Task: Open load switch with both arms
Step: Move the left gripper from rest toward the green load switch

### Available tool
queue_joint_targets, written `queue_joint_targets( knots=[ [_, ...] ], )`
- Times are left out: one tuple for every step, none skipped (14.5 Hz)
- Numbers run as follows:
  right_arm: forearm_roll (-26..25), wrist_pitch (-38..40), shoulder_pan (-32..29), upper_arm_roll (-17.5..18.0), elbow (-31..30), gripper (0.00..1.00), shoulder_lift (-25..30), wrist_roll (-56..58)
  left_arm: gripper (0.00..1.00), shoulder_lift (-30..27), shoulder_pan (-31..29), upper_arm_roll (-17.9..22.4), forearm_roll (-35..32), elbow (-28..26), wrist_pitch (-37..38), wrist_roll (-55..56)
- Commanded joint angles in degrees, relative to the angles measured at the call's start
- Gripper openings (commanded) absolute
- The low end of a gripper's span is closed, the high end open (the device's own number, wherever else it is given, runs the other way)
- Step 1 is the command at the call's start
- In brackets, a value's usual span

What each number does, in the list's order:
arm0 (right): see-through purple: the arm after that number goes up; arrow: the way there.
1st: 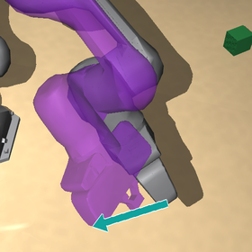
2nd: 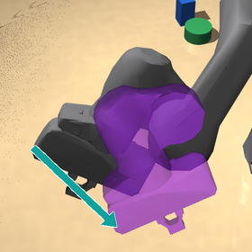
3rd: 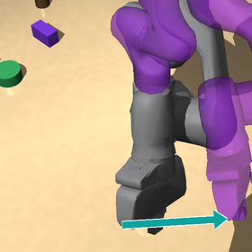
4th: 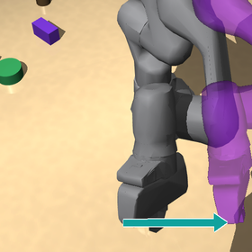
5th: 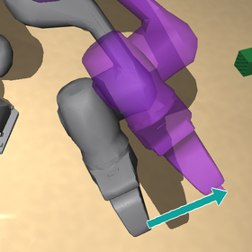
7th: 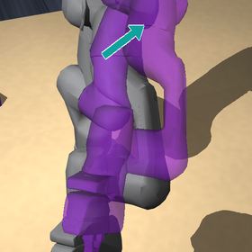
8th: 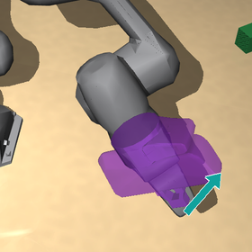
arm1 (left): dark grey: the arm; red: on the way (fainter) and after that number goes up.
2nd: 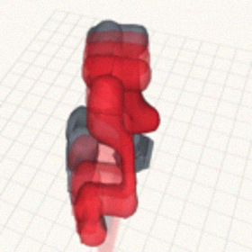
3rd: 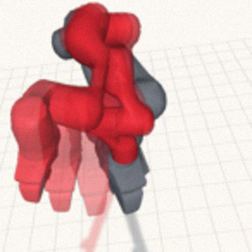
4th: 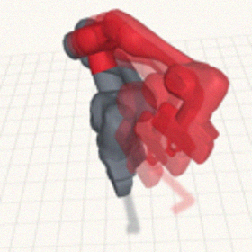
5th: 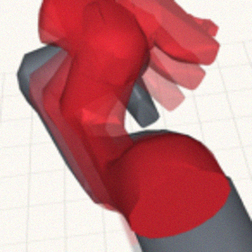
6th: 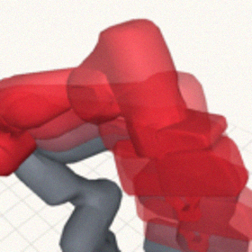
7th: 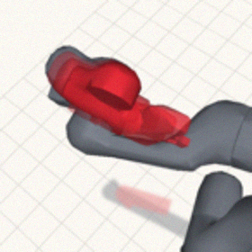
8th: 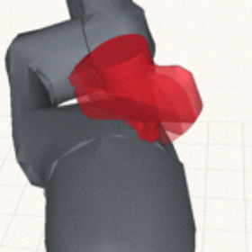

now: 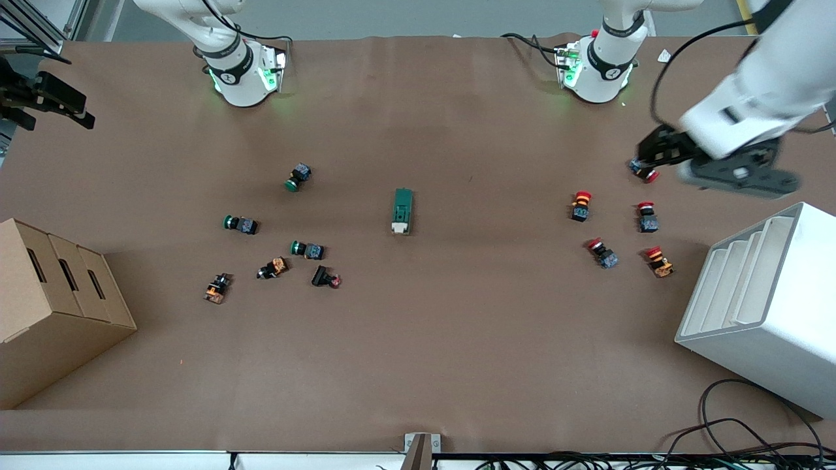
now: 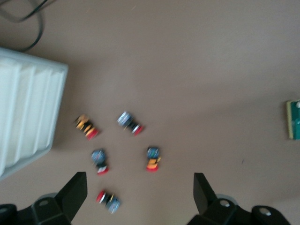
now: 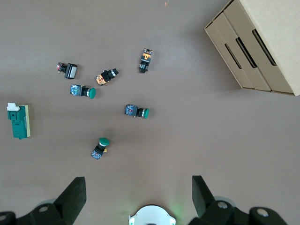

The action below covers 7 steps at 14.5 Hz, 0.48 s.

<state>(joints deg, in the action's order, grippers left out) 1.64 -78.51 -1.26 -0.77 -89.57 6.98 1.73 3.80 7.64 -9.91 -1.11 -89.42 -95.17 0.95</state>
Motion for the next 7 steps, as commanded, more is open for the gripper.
queue_joint_targets(
  knots=[
    [0.82,0.29,0.30,-0.11,0.27,1.00,-0.91,-0.94,1.00,0.77,1.15,-4.39,-0.12,-3.90,-7.20,5.43],
    [0.82,0.46,0.21,-0.11,0.36,1.00,-1.61,-1.11,1.00,0.86,2.11,-6.24,-0.38,-6.27,-9.75,9.47],
    [0.82,0.46,0.21,-0.11,0.36,1.00,-1.53,-0.76,1.00,0.95,3.51,-7.82,-0.99,-8.82,-13.43,14.12],
    [0.73,0.46,0.21,-0.02,0.53,1.00,-1.44,-0.67,1.00,1.47,5.01,-8.62,-1.08,-10.85,-16.42,17.73],
    [0.73,0.38,0.12,-0.11,0.62,1.00,-1.44,-0.59,1.00,2.17,6.76,-8.72,-1.61,-12.43,-19.06,20.55],
    [0.99,-0.06,-0.14,-0.29,0.71,1.00,-1.53,-0.50,1.00,2.88,9.39,-8.72,-3.35,-14.01,-21.61,24.24],
    [0.91,-0.93,-0.32,-0.37,0.71,1.00,-1.96,-0.41,1.00,4.10,11.85,-8.81,-6.15,-14.55,-23.12,28.45]
  ],
)
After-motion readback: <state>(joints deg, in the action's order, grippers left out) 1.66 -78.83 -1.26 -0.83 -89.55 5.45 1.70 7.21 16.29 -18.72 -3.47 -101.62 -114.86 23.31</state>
